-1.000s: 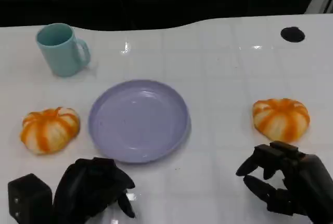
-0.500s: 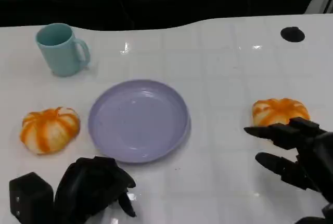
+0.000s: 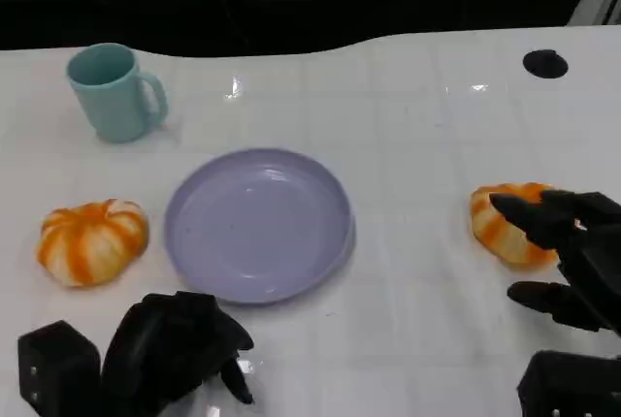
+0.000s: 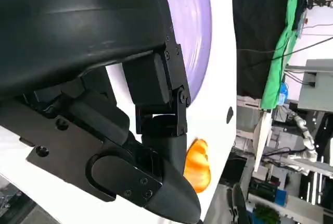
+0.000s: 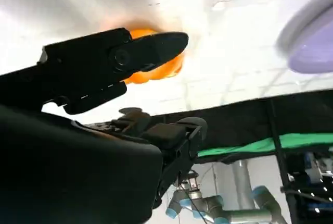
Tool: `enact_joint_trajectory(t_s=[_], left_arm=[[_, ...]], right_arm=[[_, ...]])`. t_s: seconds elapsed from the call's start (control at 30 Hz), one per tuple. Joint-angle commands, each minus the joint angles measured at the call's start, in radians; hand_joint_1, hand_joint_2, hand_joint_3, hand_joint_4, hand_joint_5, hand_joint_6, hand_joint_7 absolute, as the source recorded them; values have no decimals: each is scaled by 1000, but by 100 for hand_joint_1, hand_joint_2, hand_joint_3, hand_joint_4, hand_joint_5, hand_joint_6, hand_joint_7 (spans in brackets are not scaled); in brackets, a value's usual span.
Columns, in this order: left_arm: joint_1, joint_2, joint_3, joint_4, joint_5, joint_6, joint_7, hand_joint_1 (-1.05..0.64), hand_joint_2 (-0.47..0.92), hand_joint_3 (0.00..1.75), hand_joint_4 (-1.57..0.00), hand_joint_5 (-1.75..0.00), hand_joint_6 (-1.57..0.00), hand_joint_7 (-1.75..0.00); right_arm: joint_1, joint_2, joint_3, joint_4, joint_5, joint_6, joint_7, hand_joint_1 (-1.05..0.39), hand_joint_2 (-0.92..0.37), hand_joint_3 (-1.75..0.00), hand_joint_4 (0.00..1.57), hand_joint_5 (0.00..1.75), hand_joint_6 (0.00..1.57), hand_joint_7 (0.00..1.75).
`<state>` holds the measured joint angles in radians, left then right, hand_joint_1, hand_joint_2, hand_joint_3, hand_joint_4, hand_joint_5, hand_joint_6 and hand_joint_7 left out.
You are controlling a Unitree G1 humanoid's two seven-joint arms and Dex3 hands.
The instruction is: Grasp the bread from the table and place it into the plate.
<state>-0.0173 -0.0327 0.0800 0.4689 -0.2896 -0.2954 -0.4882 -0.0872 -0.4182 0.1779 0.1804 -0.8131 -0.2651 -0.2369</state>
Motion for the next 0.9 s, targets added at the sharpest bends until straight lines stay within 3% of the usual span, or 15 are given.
enact_joint_trajectory(t_s=[0.03,0.4,0.9], left_arm=[[-2,12,8,15,-2,-11,-9,-105,80,0,-153,-85,-157,-48],[6,12,5,11,4,-20,-6,-105,81,1,-153,-85,-157,-49],[28,10,-3,-24,15,-15,4,-105,80,0,-152,-87,-157,-50]], right_arm=[[-43,-13,23,4,-23,74,38,-54,-89,-1,6,22,26,0],[-168,11,118,126,-59,193,51,-45,-84,0,0,27,24,1],[-357,50,208,446,-47,195,-5,-42,-83,-1,0,29,26,1]])
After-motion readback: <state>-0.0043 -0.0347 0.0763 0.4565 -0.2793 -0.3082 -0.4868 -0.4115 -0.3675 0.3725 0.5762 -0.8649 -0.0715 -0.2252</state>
